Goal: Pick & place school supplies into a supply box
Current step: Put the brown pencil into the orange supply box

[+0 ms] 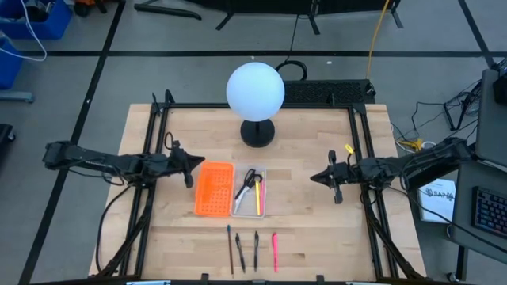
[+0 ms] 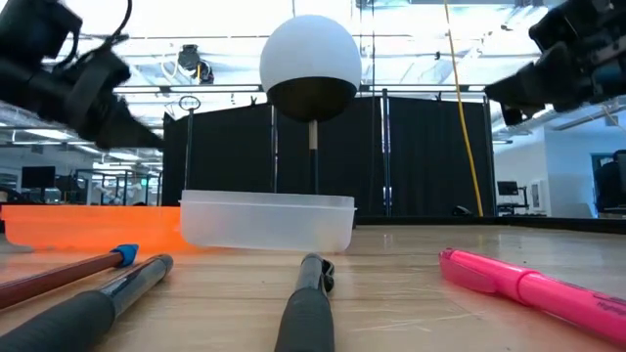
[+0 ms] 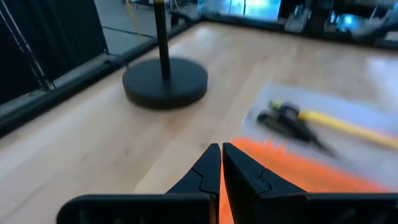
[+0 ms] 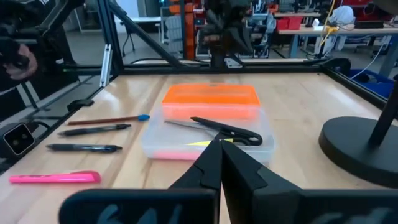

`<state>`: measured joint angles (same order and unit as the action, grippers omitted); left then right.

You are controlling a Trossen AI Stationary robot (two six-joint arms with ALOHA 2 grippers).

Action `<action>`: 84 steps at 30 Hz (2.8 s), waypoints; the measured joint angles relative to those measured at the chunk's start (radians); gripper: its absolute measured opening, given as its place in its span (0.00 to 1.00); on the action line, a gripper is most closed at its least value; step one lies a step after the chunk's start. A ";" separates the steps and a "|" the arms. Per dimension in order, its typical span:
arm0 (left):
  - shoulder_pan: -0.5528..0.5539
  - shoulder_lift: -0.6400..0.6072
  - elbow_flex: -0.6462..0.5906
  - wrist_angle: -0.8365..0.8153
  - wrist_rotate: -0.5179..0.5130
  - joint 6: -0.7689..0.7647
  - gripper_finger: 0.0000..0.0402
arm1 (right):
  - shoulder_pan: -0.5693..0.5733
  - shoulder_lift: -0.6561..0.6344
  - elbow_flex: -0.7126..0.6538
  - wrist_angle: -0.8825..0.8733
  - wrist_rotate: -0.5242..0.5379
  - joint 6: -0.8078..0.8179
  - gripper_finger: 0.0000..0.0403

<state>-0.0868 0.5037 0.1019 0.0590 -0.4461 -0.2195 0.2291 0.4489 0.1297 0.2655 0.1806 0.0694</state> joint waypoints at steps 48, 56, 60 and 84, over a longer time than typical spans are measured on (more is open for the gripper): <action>-0.664 1.118 1.138 -0.975 -0.164 -1.523 0.03 | 0.001 -0.136 -0.068 0.096 -0.133 -0.165 0.00; -0.581 1.265 1.155 -0.730 0.130 -1.544 0.01 | 0.001 -0.136 -0.068 0.104 -0.133 -0.211 0.00; -0.539 1.316 1.189 -0.745 0.218 -1.615 0.03 | 0.001 -0.135 -0.068 0.104 -0.133 -0.207 0.00; -0.458 1.403 1.299 -0.825 0.290 -1.609 0.31 | 0.001 -0.136 -0.069 0.150 -0.134 -0.167 0.00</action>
<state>-0.5449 1.9072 1.4014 -0.7661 -0.1565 -1.8287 0.2305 0.3130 0.0609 0.4155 0.0467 -0.0979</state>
